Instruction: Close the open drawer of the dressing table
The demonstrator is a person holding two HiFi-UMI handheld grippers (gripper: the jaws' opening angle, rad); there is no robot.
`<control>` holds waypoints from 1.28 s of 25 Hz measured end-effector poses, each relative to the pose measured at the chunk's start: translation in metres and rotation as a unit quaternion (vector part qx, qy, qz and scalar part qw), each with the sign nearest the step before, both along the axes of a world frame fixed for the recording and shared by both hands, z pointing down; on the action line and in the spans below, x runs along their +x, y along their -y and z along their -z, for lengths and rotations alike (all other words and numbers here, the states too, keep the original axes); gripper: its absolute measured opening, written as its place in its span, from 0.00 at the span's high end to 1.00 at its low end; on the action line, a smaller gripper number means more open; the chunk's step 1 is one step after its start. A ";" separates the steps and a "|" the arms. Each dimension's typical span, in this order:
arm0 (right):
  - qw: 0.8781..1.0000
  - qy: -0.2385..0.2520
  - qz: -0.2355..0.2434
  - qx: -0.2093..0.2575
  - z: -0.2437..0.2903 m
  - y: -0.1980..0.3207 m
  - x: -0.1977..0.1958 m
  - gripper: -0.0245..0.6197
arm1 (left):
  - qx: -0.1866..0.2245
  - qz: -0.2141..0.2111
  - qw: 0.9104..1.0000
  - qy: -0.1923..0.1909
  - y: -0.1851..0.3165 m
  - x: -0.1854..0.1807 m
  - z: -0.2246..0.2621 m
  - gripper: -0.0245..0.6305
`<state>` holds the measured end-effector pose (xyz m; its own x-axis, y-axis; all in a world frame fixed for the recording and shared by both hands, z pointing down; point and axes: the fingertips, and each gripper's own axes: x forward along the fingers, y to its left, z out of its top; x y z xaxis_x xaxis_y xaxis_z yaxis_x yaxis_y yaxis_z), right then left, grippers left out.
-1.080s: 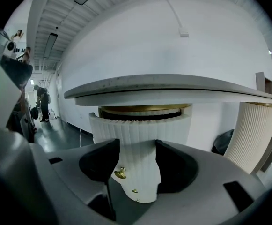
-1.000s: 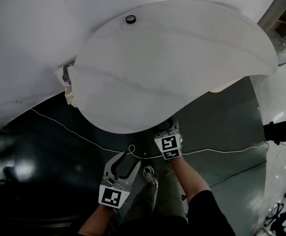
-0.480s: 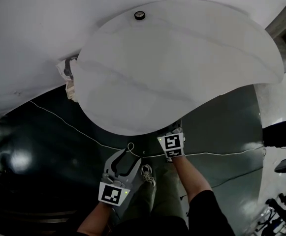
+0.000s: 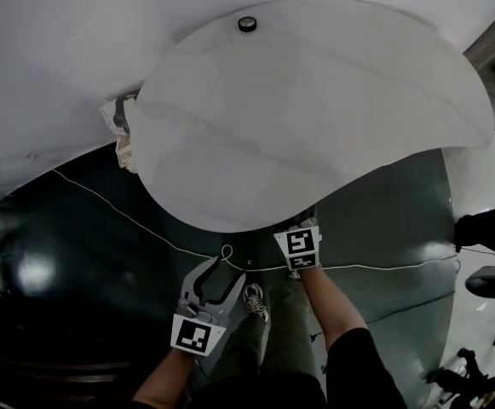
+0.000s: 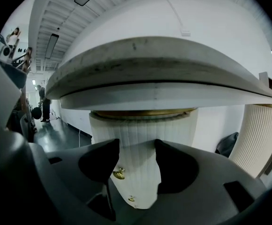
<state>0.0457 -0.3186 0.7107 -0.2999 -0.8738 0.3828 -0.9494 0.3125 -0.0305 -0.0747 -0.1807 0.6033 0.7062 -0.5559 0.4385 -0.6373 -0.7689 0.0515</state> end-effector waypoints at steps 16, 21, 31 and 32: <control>0.999 0.024 -0.018 -0.023 0.003 -0.003 0.000 0.58 | 0.009 0.007 1.000 -0.003 -0.004 -0.007 0.009 0.65; 0.999 0.025 -0.019 -0.029 0.006 -0.013 -0.003 0.58 | 0.009 0.016 1.000 -0.006 -0.004 -0.015 0.013 0.65; 0.998 0.018 -0.032 -0.049 0.021 -0.051 0.010 0.59 | 0.020 0.012 1.000 -0.009 -0.003 -0.017 0.029 0.65; 0.998 0.018 -0.033 -0.051 0.023 -0.056 0.012 0.59 | 0.023 0.012 1.000 -0.010 -0.003 -0.016 0.032 0.65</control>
